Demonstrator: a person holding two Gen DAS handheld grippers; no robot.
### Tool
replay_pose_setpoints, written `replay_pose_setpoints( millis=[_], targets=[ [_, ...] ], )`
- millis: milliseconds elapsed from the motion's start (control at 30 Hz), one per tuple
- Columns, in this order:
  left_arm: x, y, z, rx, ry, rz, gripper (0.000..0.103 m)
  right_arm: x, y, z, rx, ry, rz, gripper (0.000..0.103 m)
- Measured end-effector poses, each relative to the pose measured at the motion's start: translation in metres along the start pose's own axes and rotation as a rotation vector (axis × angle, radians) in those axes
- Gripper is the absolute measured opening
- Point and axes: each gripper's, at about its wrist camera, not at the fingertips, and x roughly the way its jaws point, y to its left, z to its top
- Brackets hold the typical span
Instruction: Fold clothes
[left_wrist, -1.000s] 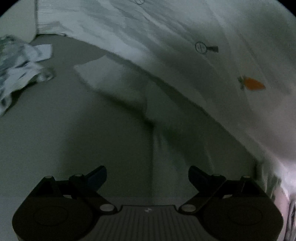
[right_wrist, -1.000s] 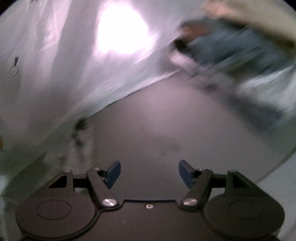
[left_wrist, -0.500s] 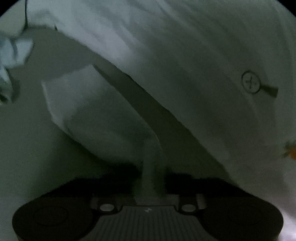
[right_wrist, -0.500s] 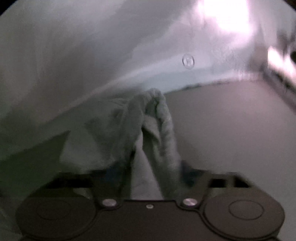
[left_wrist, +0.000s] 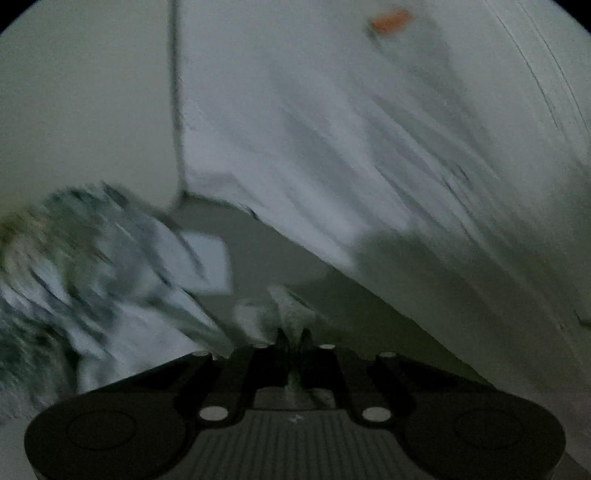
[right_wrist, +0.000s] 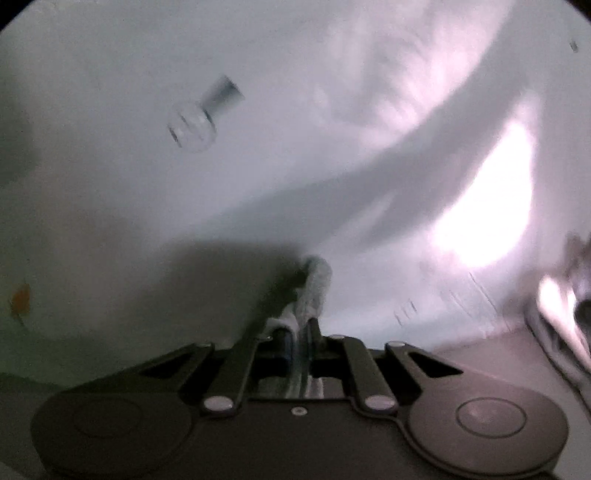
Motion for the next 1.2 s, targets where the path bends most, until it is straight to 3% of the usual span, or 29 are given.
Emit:
replay_pose_setpoints(
  millis=[100, 167, 233, 267, 300, 400, 500, 667, 833, 1000, 1100, 1200],
  targets=[
    [0.0, 0.018, 0.012, 0.016, 0.008, 0.025, 0.006, 0.006, 0.025, 0.023, 0.002, -0.035, 0.055, 0.009],
    [0.009, 0.023, 0.009, 0.059, 0.049, 0.043, 0.013, 0.024, 0.043, 0.023, -0.033, 0.042, 0.074, 0.011],
    [0.018, 0.026, -0.003, 0.087, 0.102, 0.027, 0.02, 0.039, 0.06, 0.013, -0.089, 0.125, 0.066, 0.028],
    [0.019, 0.028, -0.01, 0.094, 0.12, 0.0, 0.023, 0.042, 0.066, 0.006, -0.113, 0.149, 0.068, 0.041],
    [0.017, 0.03, -0.017, 0.103, 0.132, -0.025, 0.03, 0.037, 0.067, 0.0, -0.126, 0.146, 0.079, 0.054],
    [-0.004, 0.035, -0.041, 0.143, 0.127, -0.093, 0.054, 0.011, 0.061, -0.017, -0.136, 0.115, 0.108, 0.072],
    [-0.038, 0.042, -0.07, 0.166, 0.149, -0.165, 0.062, -0.034, 0.041, -0.041, -0.111, 0.124, 0.106, 0.074],
    [-0.103, 0.053, -0.145, 0.256, 0.313, -0.372, 0.068, -0.116, -0.014, -0.115, -0.042, 0.228, 0.102, 0.074],
    [-0.161, 0.061, -0.217, 0.293, 0.441, -0.461, 0.068, -0.182, -0.077, -0.194, 0.094, 0.354, 0.074, 0.073],
    [-0.196, 0.074, -0.264, 0.299, 0.504, -0.533, 0.068, -0.239, -0.109, -0.247, 0.178, 0.421, 0.103, 0.072],
    [-0.208, 0.089, -0.282, 0.258, 0.491, -0.58, 0.071, -0.254, -0.127, -0.271, 0.301, 0.463, 0.17, 0.072],
    [-0.216, 0.099, -0.291, 0.211, 0.479, -0.599, 0.066, -0.273, -0.134, -0.291, 0.361, 0.463, 0.24, 0.071]
  ],
)
